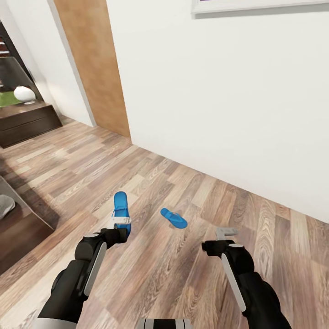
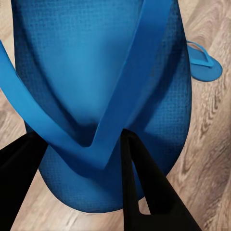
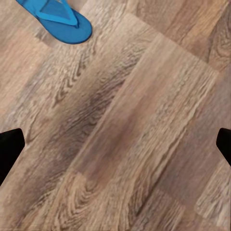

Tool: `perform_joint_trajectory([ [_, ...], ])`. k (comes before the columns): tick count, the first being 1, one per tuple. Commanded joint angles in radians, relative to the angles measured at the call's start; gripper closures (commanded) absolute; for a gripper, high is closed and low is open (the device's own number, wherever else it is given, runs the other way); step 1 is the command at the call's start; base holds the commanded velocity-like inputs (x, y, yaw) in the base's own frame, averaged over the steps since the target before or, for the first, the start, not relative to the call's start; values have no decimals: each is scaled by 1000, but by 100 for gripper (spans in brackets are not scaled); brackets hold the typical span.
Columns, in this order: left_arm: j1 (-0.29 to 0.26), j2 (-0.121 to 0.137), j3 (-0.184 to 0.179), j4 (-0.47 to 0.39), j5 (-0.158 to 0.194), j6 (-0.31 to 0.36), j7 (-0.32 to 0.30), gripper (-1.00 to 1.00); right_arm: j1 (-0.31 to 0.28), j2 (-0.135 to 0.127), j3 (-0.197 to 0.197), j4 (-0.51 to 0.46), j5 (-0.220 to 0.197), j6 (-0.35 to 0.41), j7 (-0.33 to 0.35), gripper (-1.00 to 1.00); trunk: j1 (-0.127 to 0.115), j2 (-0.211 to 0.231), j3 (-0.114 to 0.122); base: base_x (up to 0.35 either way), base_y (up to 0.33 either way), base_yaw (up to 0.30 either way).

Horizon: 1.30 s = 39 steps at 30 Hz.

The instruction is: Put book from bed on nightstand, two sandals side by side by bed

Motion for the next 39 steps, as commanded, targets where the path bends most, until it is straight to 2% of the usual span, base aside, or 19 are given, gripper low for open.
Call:
perform_joint_trajectory([
  [1, -1, 0, 1, -1, 3, 5, 0, 100, 0, 0, 1, -1, 0, 5, -4, -100, 0, 0, -2, 182, -237, 237],
  [12, -1, 0, 0, -1, 3, 5, 0, 100, 0, -1, 1, 1, 0, 4, -3, -100, 0, 0, -9, 39, -272, 237],
  [19, -1, 0, 0, -1, 7, 5, 0, 100, 0, -2, 1, 2, 0, 3, -3, -100, 0, 0, -14, 10, -78, 237],
  [33, -1, -1, 0, -1, 5, 5, 0, 100, 0, -2, 2, 2, 0, 3, -3, -100, 0, 0, -18, 134, -230, 259],
  [39, -1, -9, 0, -1, 3, 5, 0, 100, 0, -2, 3, 2, 0, 3, -3, -100, 0, 0, -14, 145, -249, 268],
])
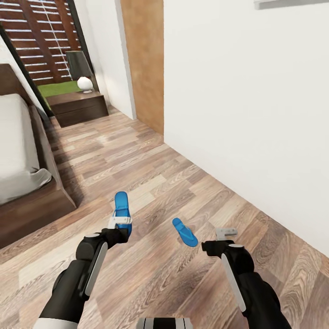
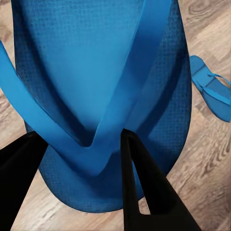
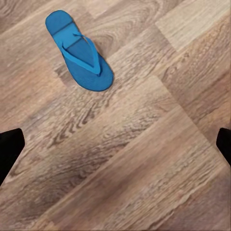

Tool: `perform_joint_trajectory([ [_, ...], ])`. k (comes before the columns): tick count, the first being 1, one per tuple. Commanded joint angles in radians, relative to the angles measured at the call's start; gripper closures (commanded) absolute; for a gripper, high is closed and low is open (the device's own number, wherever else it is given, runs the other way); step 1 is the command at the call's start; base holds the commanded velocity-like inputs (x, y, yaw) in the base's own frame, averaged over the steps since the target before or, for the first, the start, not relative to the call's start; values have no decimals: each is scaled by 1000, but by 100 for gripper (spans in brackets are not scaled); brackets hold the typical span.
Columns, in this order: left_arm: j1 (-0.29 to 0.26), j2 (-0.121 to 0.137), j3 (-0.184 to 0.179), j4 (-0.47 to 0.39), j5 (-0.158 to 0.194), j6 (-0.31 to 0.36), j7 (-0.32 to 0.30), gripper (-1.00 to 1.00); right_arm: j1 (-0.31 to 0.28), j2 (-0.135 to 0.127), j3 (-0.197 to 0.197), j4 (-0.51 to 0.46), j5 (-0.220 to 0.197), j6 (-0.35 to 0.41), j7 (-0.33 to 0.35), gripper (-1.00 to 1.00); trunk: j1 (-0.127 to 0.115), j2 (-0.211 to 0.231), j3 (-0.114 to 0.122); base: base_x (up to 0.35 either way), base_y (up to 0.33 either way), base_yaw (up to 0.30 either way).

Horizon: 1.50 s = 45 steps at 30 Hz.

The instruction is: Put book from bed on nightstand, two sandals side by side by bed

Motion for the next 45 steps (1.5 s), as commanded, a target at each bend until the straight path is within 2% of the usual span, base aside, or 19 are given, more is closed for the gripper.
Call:
perform_joint_trajectory([
  [1, -1, -1, 1, -1, 3, 5, 0, 100, 0, 0, 1, -1, 0, 5, -4, -100, 0, 0, 0, 145, -249, 260],
  [11, -1, -1, 1, -1, 2, 5, 0, 100, 0, 0, 1, 0, 0, 4, -4, -100, 0, 0, 6, 131, -221, 96],
  [26, -1, 2, 4, -1, 10, 5, -3, 100, 0, 0, 1, 8, 6, 4, -4, -100, 0, 0, 26, 8, -12, 118],
  [33, -1, 0, 4, 0, 25, 8, -19, 100, 0, 1, 1, 11, 5, 5, -4, -100, 0, 0, 34, 0, 0, 205],
  [37, -1, 1, 3, -1, 62, 5, -12, 100, 0, 1, 1, 11, 3, 5, -4, -100, 0, 0, 38, 0, -7, 235],
  [45, -1, 1, 1, -1, 65, 4, -2, 100, 0, 1, 0, 13, 2, 5, -4, -100, 0, 0, 43, 0, -207, 260],
])
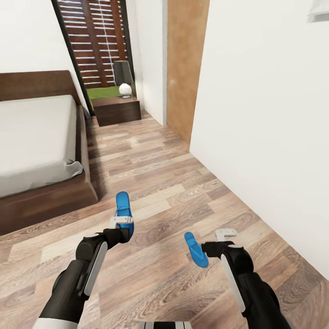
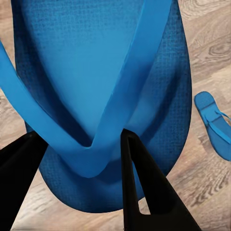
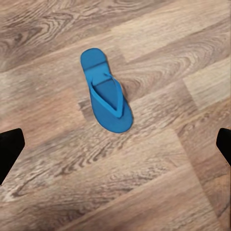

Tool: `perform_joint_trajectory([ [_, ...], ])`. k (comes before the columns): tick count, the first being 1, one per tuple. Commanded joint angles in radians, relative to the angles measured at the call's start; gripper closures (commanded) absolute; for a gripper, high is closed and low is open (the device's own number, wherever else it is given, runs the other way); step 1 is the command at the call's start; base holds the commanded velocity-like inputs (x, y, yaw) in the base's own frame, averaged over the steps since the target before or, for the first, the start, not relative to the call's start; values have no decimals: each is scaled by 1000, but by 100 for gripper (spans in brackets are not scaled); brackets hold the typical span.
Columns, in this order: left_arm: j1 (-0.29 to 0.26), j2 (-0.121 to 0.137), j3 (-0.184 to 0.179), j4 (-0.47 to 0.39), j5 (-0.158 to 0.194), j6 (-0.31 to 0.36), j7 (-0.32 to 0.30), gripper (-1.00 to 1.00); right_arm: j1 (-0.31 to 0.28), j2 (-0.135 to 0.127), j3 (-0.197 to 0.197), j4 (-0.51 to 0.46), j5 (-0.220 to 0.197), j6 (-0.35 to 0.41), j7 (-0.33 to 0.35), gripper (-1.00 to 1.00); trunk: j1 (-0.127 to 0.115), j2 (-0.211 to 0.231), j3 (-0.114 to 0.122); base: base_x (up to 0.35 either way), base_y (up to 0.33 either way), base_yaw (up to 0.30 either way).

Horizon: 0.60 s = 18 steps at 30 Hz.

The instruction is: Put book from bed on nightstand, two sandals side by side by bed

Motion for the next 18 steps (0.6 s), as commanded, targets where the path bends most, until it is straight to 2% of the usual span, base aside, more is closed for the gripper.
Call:
perform_joint_trajectory([
  [1, -1, 0, 0, -1, 8, 5, 3, 100, 0, -1, 1, -1, 0, 5, -4, -100, 0, 0, 0, 0, -280, 268],
  [18, -1, -1, 0, -1, 8, 5, 3, 100, 0, -2, 2, 0, 3, 5, -4, -100, 0, 0, 9, 0, -286, 269],
])
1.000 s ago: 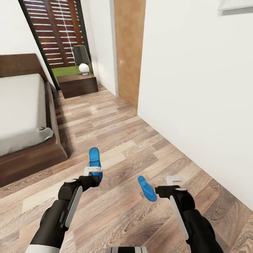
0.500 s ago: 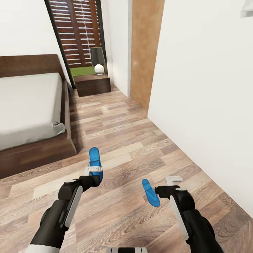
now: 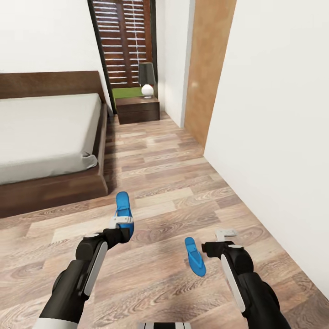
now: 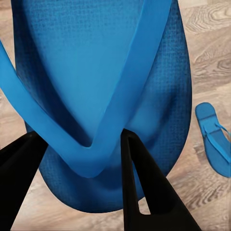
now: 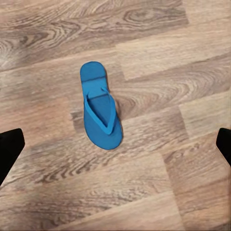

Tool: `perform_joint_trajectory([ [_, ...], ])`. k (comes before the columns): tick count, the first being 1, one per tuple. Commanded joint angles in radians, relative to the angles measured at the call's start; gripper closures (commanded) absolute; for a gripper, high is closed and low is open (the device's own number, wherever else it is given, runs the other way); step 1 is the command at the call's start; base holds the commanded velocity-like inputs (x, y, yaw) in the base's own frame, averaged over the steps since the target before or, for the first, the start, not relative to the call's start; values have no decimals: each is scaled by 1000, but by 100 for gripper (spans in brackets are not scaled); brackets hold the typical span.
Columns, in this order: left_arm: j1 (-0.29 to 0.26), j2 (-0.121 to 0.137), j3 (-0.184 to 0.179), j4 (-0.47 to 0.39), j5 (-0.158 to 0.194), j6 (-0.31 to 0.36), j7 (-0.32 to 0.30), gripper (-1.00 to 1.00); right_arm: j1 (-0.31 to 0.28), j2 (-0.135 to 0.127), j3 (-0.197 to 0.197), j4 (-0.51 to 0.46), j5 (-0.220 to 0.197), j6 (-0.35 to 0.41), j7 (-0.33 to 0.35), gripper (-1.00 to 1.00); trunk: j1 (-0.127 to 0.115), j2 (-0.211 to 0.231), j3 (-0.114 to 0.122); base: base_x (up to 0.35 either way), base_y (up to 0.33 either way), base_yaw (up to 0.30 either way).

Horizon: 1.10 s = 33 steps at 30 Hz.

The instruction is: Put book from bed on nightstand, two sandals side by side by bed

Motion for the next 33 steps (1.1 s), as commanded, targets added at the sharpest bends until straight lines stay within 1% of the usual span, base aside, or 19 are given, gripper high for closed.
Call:
perform_joint_trajectory([
  [1, -1, 0, 1, -1, 9, 5, 2, 100, 0, 0, 1, -1, 1, 5, -4, -100, 0, 0, 0, 0, -186, 269],
  [7, -1, 0, 2, -1, 13, 6, 1, 100, 0, 0, 2, -1, 2, 5, -4, -100, 0, 0, 5, 0, -70, 241],
  [12, -1, 0, 2, -1, 14, 7, 2, 100, 0, 0, 3, -1, 2, 5, -3, -100, 0, 0, 12, 0, -8, 133],
  [26, -1, 1, 4, -1, 12, 6, 1, 100, 0, 0, 2, 5, 0, 6, -1, -100, 0, 0, 34, 0, 0, 7],
  [29, -1, 9, 10, -1, 11, 8, 0, 100, 0, 0, 6, 3, 5, 16, -3, -100, 0, 0, 39, 0, 0, 0],
  [33, -1, 10, 10, 0, 8, 8, 1, 100, 0, 0, 9, 0, 6, 29, -4, -100, 0, 0, 46, 0, 0, 27],
])
